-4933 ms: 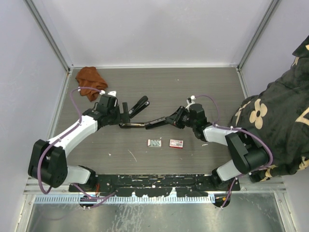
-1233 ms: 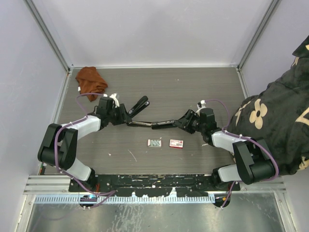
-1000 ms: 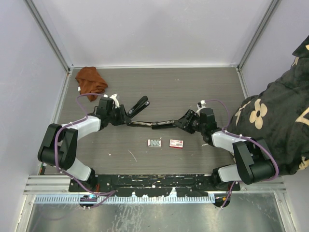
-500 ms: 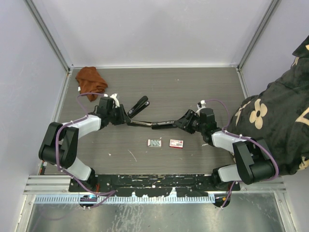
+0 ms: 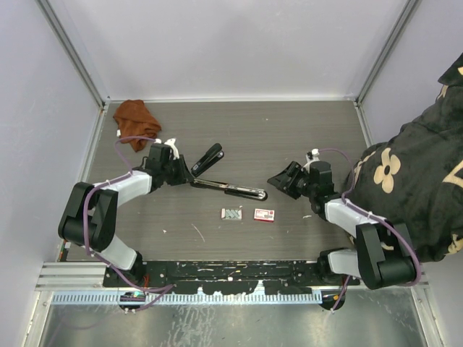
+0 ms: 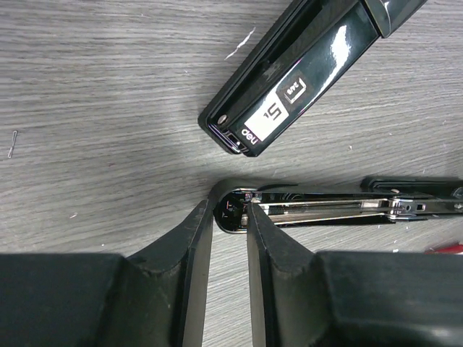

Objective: Load the staples into the stapler
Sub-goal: Place the stapler at the center of the board, then open the stapler at the center of the board.

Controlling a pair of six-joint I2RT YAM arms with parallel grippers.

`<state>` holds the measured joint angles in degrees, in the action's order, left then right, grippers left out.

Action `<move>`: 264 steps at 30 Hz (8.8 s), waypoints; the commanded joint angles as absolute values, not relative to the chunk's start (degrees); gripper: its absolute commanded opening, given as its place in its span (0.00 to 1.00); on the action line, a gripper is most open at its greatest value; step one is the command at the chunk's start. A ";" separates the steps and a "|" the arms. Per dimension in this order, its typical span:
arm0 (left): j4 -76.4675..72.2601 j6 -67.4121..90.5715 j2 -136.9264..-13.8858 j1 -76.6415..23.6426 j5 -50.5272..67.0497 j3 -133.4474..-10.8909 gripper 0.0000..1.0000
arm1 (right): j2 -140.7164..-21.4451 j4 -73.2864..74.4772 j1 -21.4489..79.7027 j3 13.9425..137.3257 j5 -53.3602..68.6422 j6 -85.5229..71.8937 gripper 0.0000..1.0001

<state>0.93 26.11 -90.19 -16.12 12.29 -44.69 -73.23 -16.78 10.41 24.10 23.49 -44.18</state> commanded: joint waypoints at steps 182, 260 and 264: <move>30.36 -16.47 -74.36 -51.01 14.23 -75.62 0.00 | -75.41 -24.64 24.87 33.93 51.07 -59.77 0.33; 27.17 23.13 -76.76 -31.53 -5.31 -67.12 0.98 | -71.20 -36.21 27.99 30.98 17.05 -57.50 0.01; 27.00 22.95 -75.70 -27.99 -5.18 -65.13 0.98 | -70.39 -36.13 25.93 30.52 18.33 -58.75 0.01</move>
